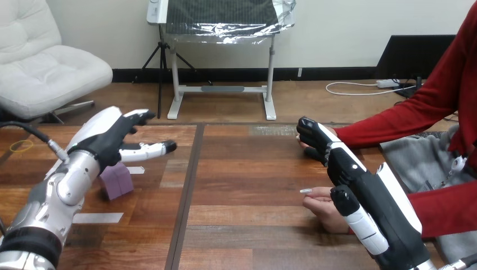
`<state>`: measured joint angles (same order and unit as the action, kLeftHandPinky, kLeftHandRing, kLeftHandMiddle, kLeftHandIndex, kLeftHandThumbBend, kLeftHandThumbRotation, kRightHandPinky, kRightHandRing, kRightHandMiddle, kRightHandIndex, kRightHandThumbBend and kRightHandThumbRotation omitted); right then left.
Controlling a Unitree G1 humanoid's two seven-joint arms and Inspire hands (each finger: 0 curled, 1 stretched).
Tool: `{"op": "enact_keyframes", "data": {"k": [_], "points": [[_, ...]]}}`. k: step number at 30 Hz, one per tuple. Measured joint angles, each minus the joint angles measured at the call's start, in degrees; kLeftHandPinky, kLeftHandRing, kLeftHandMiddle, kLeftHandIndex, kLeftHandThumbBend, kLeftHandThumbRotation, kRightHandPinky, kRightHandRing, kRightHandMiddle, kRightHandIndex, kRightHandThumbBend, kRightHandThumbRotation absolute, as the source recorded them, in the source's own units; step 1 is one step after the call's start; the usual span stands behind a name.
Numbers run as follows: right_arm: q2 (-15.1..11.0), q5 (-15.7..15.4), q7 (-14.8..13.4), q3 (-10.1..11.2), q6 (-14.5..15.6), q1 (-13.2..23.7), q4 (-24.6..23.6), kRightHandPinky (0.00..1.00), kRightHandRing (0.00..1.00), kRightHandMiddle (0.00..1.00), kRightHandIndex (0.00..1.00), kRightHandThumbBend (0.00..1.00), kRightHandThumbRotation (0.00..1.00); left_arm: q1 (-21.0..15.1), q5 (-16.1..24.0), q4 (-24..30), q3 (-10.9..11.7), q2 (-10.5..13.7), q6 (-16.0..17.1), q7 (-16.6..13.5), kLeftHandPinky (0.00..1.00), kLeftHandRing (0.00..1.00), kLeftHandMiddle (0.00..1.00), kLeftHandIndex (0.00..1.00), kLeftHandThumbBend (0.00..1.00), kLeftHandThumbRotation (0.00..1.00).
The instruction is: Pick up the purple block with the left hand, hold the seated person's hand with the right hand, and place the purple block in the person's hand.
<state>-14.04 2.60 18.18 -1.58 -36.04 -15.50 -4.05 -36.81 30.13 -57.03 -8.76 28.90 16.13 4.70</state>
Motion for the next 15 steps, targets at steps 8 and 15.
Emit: {"op": "enact_keyframes", "data": {"k": [8, 15], "points": [[0.0, 0.0, 0.0, 0.1, 0.0, 0.0, 0.0, 0.92, 0.95, 0.94, 0.94, 0.73, 1.0, -2.0, 0.8, -4.9, -1.9, 0.0, -2.7, -1.2, 0.7, 0.87, 0.9, 0.89, 0.65, 0.6], [-0.1, 0.0, 0.1, 0.2, 0.0, 0.0, 0.0, 0.92, 0.94, 0.94, 0.93, 0.73, 1.0, -3.0, 1.5, -8.1, -3.4, 0.0, -4.2, -2.5, 0.7, 0.87, 0.9, 0.89, 0.64, 0.58]]}}
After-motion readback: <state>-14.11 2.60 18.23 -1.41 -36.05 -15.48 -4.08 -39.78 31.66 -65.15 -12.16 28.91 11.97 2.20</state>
